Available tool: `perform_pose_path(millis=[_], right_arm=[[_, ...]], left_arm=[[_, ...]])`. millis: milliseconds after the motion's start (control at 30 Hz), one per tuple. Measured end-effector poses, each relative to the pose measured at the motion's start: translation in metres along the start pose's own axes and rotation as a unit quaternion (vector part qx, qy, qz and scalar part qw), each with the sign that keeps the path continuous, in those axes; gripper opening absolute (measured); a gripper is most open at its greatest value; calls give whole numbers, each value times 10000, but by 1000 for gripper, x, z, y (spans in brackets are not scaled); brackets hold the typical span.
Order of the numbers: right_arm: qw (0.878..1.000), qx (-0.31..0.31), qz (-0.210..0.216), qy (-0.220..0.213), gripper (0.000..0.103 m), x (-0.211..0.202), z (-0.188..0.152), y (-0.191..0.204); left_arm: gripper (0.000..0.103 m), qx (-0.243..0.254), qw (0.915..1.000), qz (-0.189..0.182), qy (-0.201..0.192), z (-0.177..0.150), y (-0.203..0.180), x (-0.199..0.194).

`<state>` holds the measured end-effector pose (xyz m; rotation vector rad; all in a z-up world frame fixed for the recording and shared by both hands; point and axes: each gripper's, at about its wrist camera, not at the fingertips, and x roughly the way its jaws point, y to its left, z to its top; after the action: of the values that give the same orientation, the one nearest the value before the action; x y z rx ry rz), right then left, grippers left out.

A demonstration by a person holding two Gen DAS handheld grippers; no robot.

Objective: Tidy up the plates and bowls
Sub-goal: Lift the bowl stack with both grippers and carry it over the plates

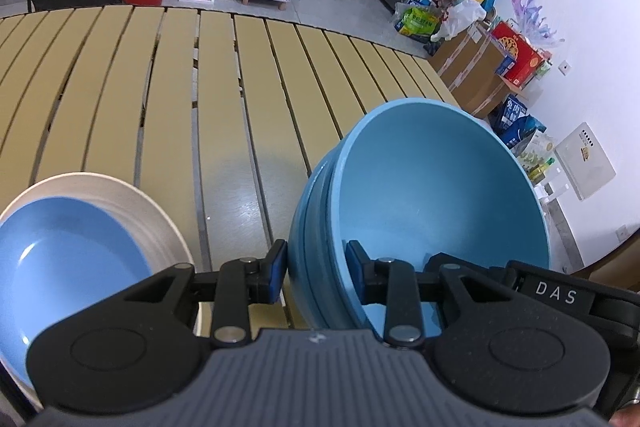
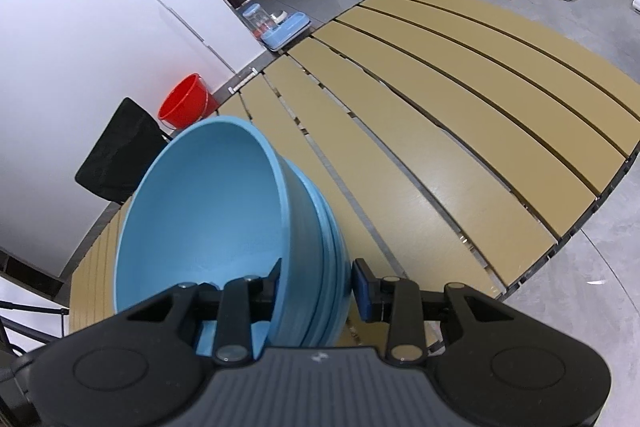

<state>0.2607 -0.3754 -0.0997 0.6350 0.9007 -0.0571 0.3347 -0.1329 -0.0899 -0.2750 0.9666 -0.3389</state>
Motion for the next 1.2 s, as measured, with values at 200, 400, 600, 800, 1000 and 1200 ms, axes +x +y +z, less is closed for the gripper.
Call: perform_pose_path(millis=[200, 400, 600, 800, 1000, 1200], right_arm=[[9999, -65, 104, -57, 33, -21, -9, 8], [9996, -166, 185, -109, 33, -36, -16, 20], [9991, -317, 266, -107, 33, -45, -27, 37], [9983, -491, 300, -97, 33, -51, -40, 62], [9972, -669, 329, -32, 31, -50, -52, 85], [9958, -833, 377, 82, 31, -43, -65, 113]], left_arm=[[32, -41, 9999, -7, -119, -5, 5, -24], [32, -125, 9996, -5, -251, -14, 14, -47], [32, -225, 9991, 30, -369, -20, 28, -66], [32, -379, 9980, 47, -498, -26, 47, -87], [32, -540, 9968, 113, -571, -30, 70, -105], [32, -755, 9951, 199, -614, -31, 103, -119]])
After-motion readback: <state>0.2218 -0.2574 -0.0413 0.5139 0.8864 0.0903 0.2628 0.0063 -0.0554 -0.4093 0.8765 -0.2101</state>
